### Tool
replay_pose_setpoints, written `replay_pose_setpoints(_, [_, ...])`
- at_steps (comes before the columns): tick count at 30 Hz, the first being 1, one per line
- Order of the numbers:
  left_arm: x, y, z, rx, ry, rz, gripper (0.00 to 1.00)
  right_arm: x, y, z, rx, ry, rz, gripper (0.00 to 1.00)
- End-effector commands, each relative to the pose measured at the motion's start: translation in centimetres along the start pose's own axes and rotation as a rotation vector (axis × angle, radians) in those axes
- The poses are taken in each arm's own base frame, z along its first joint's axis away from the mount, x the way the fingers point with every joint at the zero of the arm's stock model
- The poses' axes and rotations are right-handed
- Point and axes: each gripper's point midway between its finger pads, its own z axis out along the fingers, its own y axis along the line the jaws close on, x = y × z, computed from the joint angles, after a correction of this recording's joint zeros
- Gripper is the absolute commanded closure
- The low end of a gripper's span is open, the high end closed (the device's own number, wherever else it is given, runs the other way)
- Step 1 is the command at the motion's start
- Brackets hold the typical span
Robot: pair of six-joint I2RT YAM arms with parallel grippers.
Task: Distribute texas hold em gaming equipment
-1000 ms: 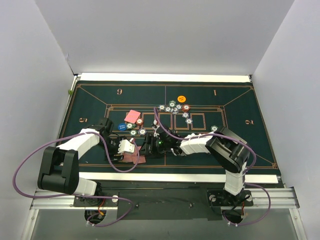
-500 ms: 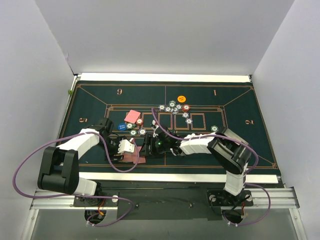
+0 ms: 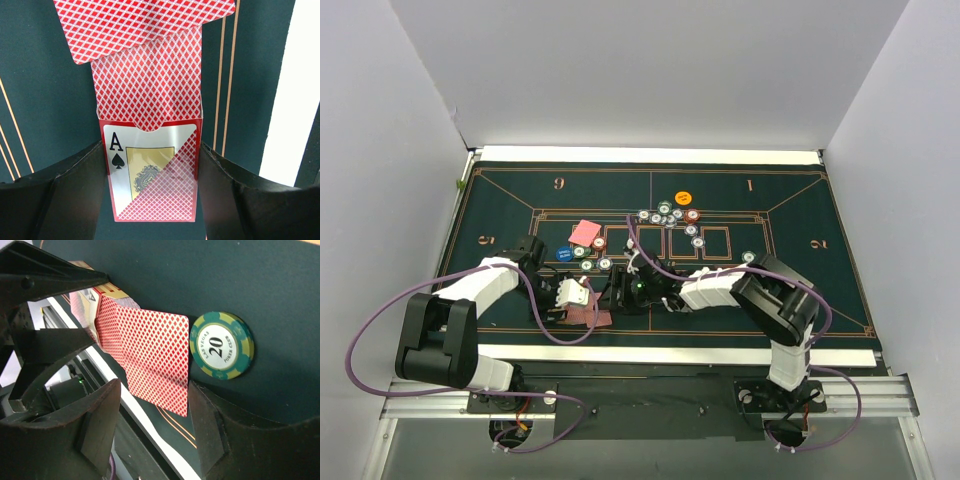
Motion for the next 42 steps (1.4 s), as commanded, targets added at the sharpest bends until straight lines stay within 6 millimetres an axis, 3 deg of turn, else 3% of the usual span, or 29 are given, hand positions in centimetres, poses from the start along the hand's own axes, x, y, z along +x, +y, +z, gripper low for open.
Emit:
replay_pose_setpoints(1, [-0.2,0.3,0.3,-0.002,-0.025,0.008,1.00,0.8,-3.2,1.7,0.077,-0.005,0.040,0.47])
replay_pose_setpoints(17, [-0.3,0.6,0.1,-0.012,-0.025,0.009,1.00,-0.1,0.9,-0.5,-0.046,-0.044,0.033,0.52])
replay_pose_setpoints(42, [-0.2,0.9,0.1,-0.017,-0.016,0.012,1.00,-1.5,3.6,-1.2,-0.264,-0.116,0.136,0.61])
